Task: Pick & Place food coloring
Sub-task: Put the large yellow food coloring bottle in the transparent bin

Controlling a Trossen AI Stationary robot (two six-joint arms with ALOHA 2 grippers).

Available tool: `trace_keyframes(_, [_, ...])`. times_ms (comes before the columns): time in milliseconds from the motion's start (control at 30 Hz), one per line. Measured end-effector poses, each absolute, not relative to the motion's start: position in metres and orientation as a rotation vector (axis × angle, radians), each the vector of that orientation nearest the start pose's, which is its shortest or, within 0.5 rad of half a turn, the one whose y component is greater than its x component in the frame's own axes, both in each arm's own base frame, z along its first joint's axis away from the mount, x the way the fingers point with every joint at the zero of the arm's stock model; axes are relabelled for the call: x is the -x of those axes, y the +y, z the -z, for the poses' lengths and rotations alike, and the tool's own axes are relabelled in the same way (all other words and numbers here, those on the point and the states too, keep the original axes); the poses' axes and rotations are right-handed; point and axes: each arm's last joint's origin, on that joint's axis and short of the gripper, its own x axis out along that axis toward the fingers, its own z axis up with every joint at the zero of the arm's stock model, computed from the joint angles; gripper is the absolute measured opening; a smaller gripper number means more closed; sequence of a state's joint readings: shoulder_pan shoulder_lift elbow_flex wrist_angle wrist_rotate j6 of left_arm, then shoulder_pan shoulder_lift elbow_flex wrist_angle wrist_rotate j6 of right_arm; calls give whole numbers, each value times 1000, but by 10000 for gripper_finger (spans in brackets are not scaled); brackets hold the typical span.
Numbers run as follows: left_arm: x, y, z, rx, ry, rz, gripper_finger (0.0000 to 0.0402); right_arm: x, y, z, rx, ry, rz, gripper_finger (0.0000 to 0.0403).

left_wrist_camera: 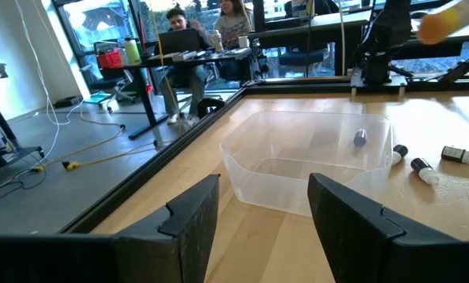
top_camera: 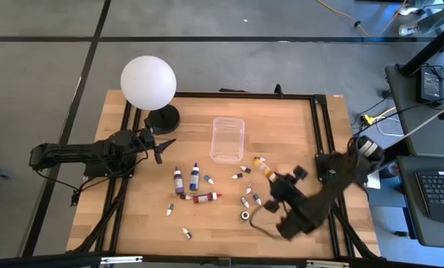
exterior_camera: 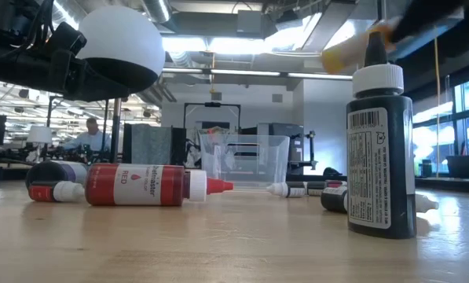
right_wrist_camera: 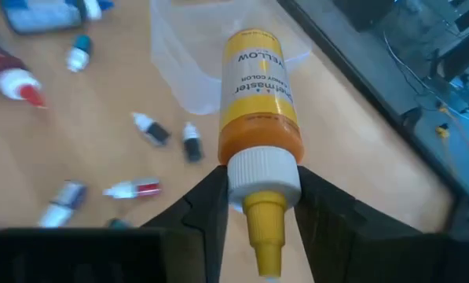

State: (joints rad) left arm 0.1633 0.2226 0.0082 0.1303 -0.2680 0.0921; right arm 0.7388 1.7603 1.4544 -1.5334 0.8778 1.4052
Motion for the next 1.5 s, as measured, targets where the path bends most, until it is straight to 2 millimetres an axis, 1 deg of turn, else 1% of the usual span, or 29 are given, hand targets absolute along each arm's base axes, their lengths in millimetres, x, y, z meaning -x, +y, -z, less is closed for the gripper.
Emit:
trace_keyframes(67, [-107, 25, -160, -95, 105, -427, 194, -251, 165, -276, 129, 915, 791, 131])
trace_keyframes(167, [-107, 25, -160, -95, 104, -427, 194, -276, 135, -288, 163, 1013, 716, 131])
trace_keyframes(300, [-107, 25, -160, -95, 105, -427, 194, -307, 90, -302, 120, 1137, 556, 131])
trace_keyframes(433, [-107, 25, -160, -95, 104, -427, 194, -330, 43, -316, 88, 1161, 405, 131])
trace_keyframes(533, [-107, 25, -160, -95, 105, -427, 194, -337, 7, -332, 39, 1148, 373, 131])
trace_keyframes(633, [-107, 25, -160, -95, 105, -427, 194, -336, -25, -348, -15, 1127, 362, 131])
trace_keyframes(733, [-107, 25, -160, -95, 105, -427, 194, -334, -50, -361, -57, 1098, 320, 131])
trace_keyframes(833, [-107, 25, -160, -95, 105, -427, 194, -330, -71, -365, -77, 1093, 287, 131])
trace_keyframes(900, [-107, 25, -160, -95, 105, -427, 194, -326, -84, -364, -116, 1105, 284, 131])
trace_keyframes(967, [-107, 25, -160, -95, 105, -427, 194, -324, -94, -359, -144, 1146, 272, 131])
trace_keyframes(1100, [-107, 25, -160, -95, 105, -427, 194, -329, -107, -340, -139, 1255, 252, 131])
trace_keyframes(1233, [-107, 25, -160, -95, 105, -427, 194, -340, -114, -320, -143, 1319, 239, 131])
trace_keyframes(1333, [-107, 25, -160, -95, 105, -427, 194, -347, -118, -310, -148, 1373, 229, 131])
trace_keyframes(1500, [-107, 25, -160, -95, 105, -427, 194, -358, -122, -308, -207, 1466, 255, 131])
